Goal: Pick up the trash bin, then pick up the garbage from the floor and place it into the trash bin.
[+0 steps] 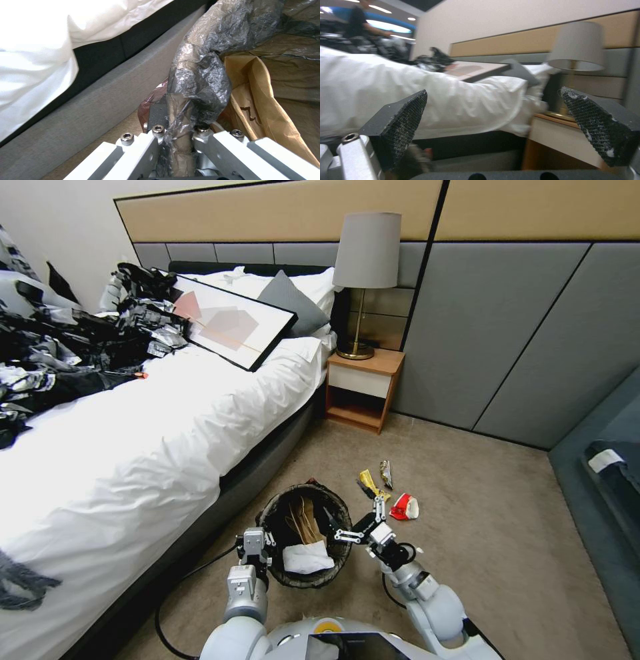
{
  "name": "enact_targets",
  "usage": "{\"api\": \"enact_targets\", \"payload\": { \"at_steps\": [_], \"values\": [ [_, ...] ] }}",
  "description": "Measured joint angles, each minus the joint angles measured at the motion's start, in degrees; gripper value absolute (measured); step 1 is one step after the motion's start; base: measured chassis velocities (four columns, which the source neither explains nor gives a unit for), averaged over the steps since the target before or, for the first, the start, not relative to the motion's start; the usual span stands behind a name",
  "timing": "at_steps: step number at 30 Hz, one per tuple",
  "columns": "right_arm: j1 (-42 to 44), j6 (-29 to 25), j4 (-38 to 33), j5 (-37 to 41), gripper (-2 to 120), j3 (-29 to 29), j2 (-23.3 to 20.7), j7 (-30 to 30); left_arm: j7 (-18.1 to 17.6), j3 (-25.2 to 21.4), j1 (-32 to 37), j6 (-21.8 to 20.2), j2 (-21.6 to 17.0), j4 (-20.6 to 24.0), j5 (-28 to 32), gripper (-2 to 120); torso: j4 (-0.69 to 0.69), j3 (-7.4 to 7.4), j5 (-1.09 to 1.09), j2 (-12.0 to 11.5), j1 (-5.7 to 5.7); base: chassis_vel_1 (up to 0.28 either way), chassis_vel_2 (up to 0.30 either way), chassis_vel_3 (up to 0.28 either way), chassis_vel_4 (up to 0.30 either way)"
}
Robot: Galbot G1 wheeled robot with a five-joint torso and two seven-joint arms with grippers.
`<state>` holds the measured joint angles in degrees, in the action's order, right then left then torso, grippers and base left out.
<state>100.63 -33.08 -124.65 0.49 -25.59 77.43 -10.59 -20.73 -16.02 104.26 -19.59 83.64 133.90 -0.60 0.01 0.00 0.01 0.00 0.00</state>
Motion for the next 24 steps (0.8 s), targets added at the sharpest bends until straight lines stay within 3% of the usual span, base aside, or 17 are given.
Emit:
{"api": "enact_targets", "payload": {
  "at_steps": [6,13,24],
  "values": [
    [4.70,-1.95,-1.84,-0.56,100,-4.00,4.16,6.41,0.00,-0.84,-0.02,0.01,-0.11,0.08,0.53,0,0.00,0.00,0.00,0.00,0.00,0.000,0.000,0.000,0.000],
    [6.78,-4.34,1.33,-2.03,100,-7.39,8.73,11.49,0.03,-1.12,-0.26,0.05,-0.32,0.15,1.03,0,-0.01,0.00,-0.01,0.00,0.00,0.000,0.000,0.000,0.000],
    [6.43,-4.51,4.05,-2.00,100,-7.42,11.00,12.48,0.05,-1.34,-0.43,0.07,-0.48,0.26,1.21,0,-0.01,0.00,0.00,0.00,0.00,0.000,0.000,0.000,0.000]
  ]
}}
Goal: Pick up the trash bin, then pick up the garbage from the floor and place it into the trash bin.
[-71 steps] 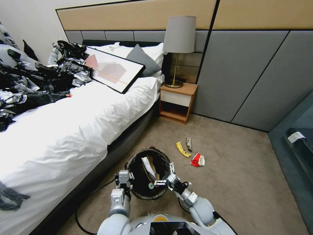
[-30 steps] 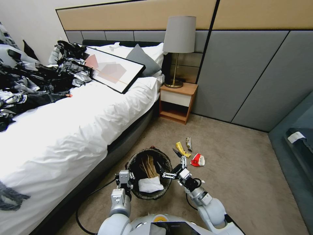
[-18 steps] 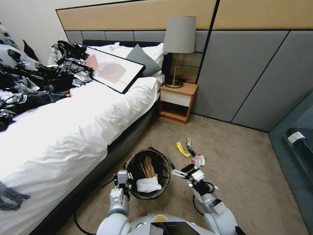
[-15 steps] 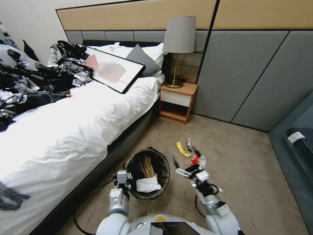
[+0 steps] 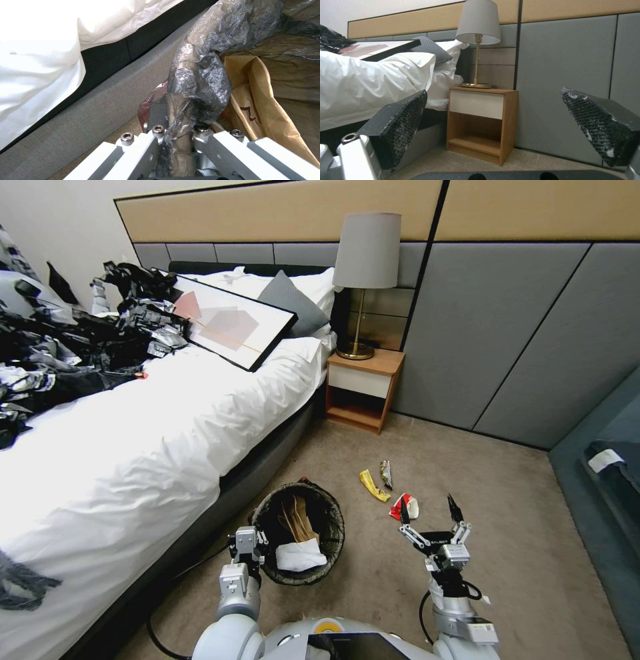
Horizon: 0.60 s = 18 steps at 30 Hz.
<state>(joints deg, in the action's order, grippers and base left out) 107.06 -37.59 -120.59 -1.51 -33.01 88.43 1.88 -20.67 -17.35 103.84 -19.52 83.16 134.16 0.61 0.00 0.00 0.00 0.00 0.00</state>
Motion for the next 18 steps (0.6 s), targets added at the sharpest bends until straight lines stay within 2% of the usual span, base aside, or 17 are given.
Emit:
{"api": "enact_targets", "payload": {
  "at_steps": [18],
  "values": [
    [-1.65,0.18,1.17,1.38,100,-1.26,-0.01,-0.58,0.05,-0.02,0.10,-0.01,0.24,0.45,-0.12,0,0.00,0.00,0.00,0.00,0.00,0.000,0.000,0.000,0.000]
  ]
}}
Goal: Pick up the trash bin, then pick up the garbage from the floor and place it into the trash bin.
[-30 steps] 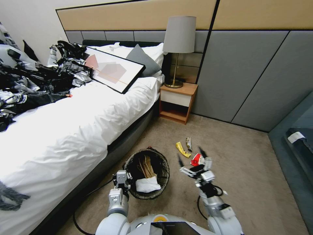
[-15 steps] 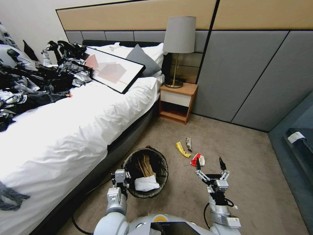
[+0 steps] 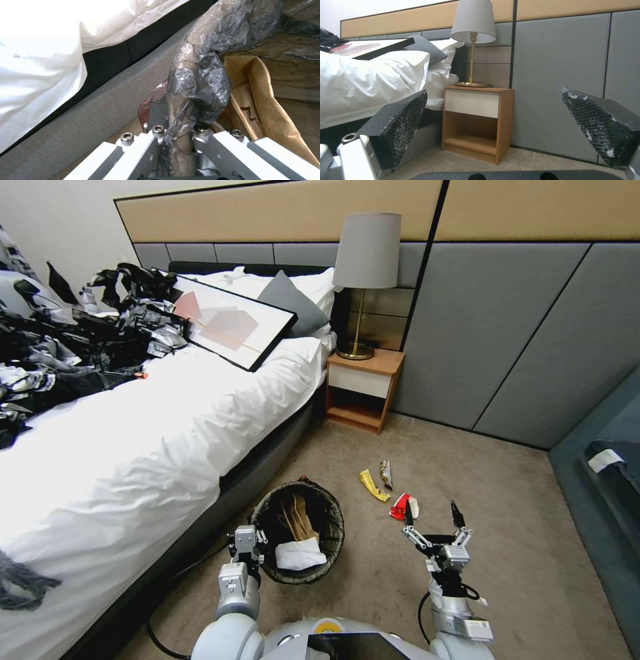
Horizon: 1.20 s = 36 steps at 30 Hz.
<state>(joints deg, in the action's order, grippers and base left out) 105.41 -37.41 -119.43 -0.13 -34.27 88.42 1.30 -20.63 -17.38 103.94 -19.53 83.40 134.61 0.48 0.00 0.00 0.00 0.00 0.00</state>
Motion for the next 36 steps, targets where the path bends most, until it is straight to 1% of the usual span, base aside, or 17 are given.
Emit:
{"api": "enact_targets", "payload": {
  "at_steps": [4,14,26,36],
  "values": [
    [-0.34,-0.53,-0.30,0.69,100,-0.61,0.12,-0.53,0.01,0.05,0.01,-0.03,0.02,0.02,-0.05,0,0.00,0.00,0.00,0.00,0.00,0.000,0.000,0.000,0.000],
    [-1.90,-1.41,0.43,-0.26,100,-2.56,0.61,1.12,0.02,0.49,-0.13,-0.08,0.12,-0.11,-0.26,0,0.00,0.00,0.00,0.00,0.00,0.000,0.000,0.000,0.000],
    [-2.55,-2.70,0.48,-0.91,100,-2.74,0.85,0.67,0.04,0.51,-0.08,-0.12,0.15,-0.12,-0.31,0,0.00,0.00,0.00,0.00,0.00,0.000,0.000,0.000,0.000],
    [-2.74,-2.16,0.36,-0.04,100,-2.69,0.96,-0.21,0.03,0.62,0.01,-0.11,0.02,-0.05,-0.36,0,0.00,0.00,0.00,0.00,0.00,0.000,0.000,0.000,0.000]
  ]
}}
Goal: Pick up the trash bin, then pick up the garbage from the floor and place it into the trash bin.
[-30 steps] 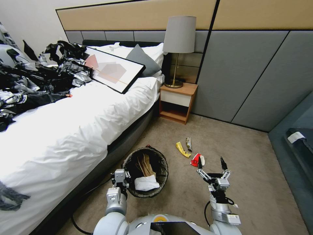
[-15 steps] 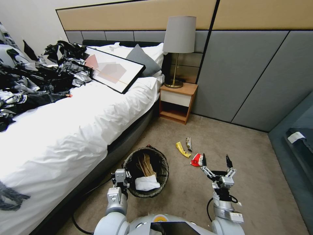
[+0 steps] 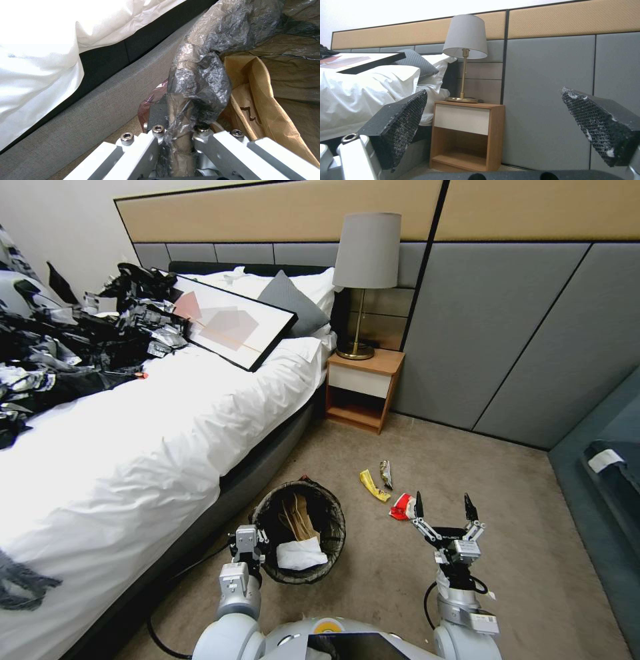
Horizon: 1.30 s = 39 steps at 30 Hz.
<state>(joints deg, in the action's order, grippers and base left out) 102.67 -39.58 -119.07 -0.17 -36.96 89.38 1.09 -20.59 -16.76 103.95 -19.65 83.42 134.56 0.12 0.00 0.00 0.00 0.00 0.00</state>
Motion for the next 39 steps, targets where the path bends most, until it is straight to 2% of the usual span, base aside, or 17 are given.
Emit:
{"api": "enact_targets", "payload": {
  "at_steps": [8,32,39],
  "values": [
    [-0.10,0.22,-0.24,0.38,100,-0.37,-0.32,-0.39,-0.01,0.16,0.10,0.00,-0.09,0.10,-0.06,0,0.00,0.00,0.01,0.00,0.01,-0.030,0.035,0.040,-0.036],
    [-0.81,-0.47,1.14,0.75,100,-0.98,-0.38,-1.48,-0.02,0.08,0.13,0.06,0.05,0.14,-0.12,0,0.00,-0.01,0.00,0.00,0.00,-0.150,0.150,0.160,-0.158],
    [-1.89,-2.37,1.83,0.37,100,-2.04,-0.48,-2.60,-0.02,0.12,0.14,0.10,0.09,0.12,-0.18,0,-0.01,-0.01,-0.01,0.00,-0.02,-0.104,0.107,0.098,-0.117]
  ]
}}
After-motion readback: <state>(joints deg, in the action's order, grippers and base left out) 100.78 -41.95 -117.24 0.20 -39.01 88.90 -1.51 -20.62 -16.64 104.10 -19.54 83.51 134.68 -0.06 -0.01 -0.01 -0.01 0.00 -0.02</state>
